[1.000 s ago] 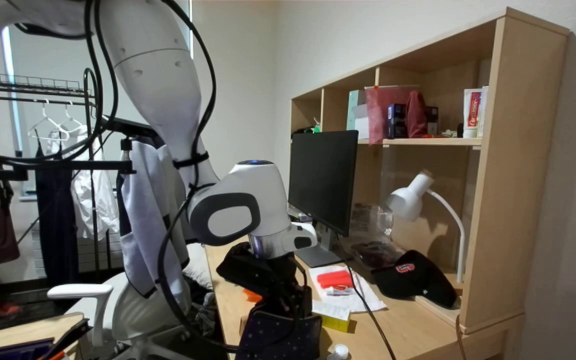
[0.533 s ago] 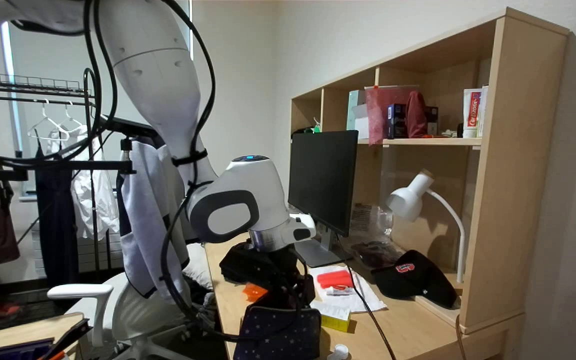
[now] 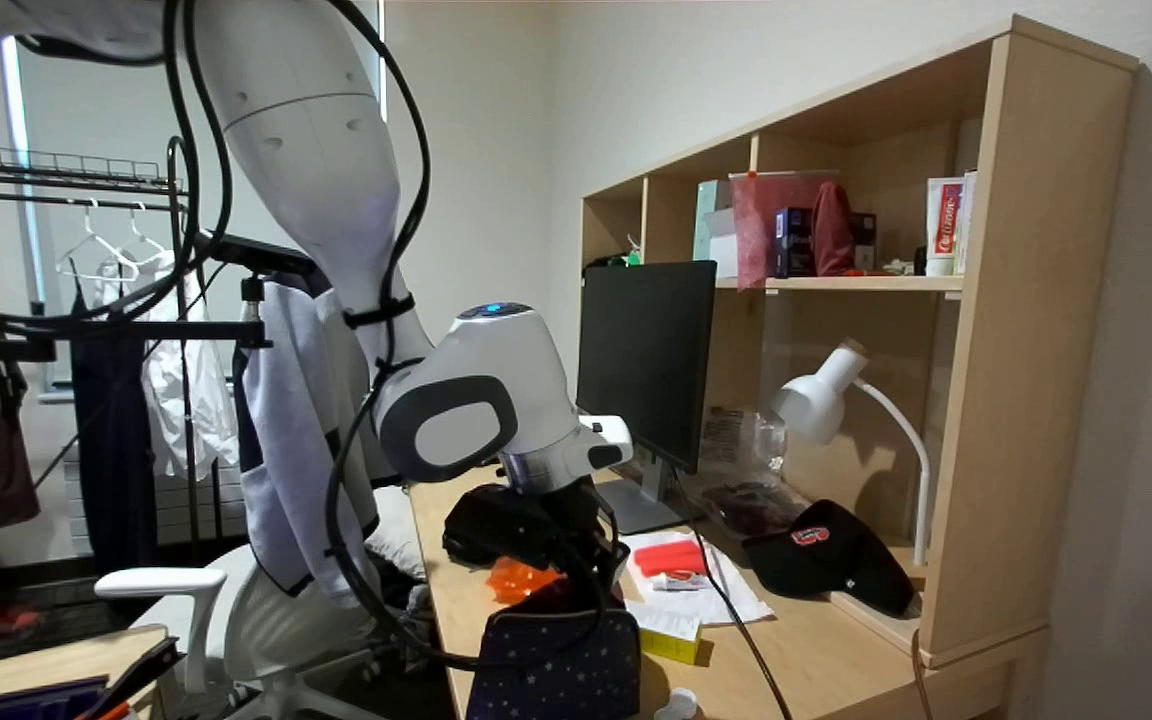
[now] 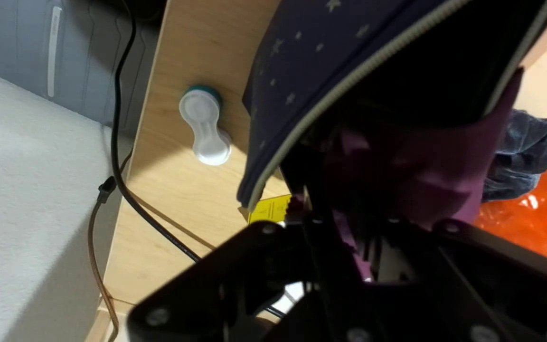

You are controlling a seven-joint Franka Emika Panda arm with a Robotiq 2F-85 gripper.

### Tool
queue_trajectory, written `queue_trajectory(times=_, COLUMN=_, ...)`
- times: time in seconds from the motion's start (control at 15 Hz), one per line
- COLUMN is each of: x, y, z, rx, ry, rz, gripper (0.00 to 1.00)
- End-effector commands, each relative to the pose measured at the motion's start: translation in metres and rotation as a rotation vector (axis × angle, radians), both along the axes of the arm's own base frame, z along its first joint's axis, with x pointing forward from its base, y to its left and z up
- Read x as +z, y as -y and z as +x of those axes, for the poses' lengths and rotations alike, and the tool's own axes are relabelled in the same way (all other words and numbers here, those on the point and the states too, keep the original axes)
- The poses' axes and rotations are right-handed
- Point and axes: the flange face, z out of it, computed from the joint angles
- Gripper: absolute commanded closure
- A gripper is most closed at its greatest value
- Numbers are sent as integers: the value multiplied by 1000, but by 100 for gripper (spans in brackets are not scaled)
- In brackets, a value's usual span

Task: Put the white object in the blue purse

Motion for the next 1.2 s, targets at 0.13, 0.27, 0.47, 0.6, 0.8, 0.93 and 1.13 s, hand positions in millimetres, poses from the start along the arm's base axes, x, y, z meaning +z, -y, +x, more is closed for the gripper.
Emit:
queue_trajectory(times=0.13, x=10, y=-1, z=-5, rx=-1, ry=50, rz=9, gripper=100)
queue_trajectory(times=0.27, x=11, y=-1, z=-4, rx=-1, ry=59, rz=13, gripper=100)
queue_trajectory(times=0.47, x=14, y=-2, z=-5, rx=-2, ry=79, rz=17, gripper=100)
queue_trajectory(times=0.6, x=18, y=-1, z=-7, rx=-6, ry=103, rz=17, gripper=100)
queue_trajectory(times=0.8, x=24, y=0, z=-10, rx=-16, ry=147, rz=20, gripper=100)
queue_trajectory(times=0.93, x=29, y=0, z=-14, rx=-24, ry=183, rz=22, gripper=100)
queue_trajectory(times=1.13, x=33, y=1, z=-20, rx=-26, ry=222, rz=23, gripper=100)
